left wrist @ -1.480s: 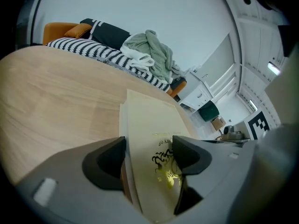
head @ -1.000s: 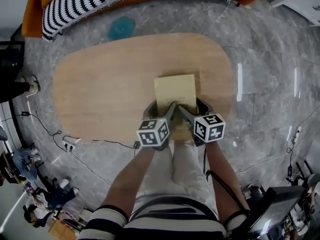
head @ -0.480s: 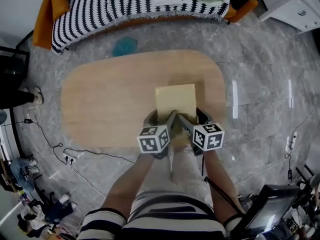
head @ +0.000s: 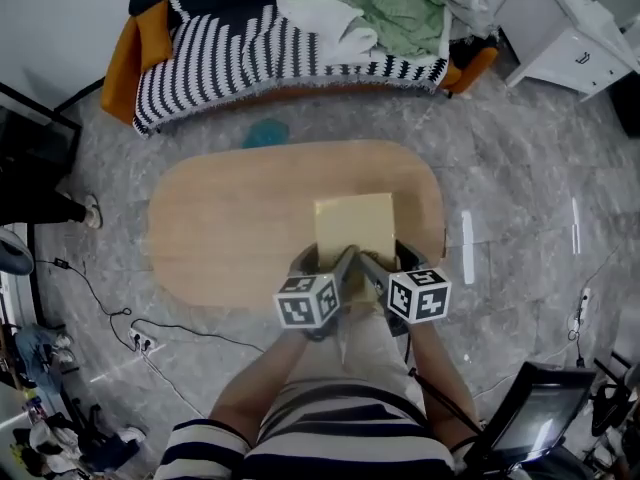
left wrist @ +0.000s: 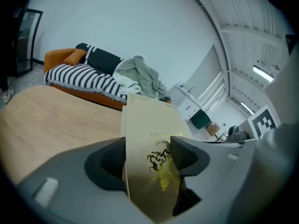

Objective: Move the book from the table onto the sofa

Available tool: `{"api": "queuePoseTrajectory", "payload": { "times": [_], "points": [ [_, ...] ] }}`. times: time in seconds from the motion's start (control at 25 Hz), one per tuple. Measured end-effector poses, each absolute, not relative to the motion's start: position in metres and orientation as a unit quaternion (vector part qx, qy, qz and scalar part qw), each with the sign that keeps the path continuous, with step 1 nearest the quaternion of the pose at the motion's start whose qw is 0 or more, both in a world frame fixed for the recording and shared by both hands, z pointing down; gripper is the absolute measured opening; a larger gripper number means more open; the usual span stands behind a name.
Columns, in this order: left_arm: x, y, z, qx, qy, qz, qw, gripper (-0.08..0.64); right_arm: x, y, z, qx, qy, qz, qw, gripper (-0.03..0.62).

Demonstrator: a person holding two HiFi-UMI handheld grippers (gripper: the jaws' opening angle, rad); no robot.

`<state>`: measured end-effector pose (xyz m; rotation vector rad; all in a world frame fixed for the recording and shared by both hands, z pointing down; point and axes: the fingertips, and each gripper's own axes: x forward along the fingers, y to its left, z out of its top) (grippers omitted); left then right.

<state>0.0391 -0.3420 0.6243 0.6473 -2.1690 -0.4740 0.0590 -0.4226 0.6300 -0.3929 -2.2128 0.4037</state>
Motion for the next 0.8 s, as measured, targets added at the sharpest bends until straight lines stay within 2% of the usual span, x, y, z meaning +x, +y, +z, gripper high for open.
{"api": "queuePoseTrajectory", "payload": {
  "times": [0.8],
  "points": [
    [0.066, -0.302, 0.495, 0.314, -0.882, -0.186, 0.298, 0.298, 0.091, -0.383, 0.500, -0.123, -0.927, 0.137, 0.326, 0.344]
  ]
}}
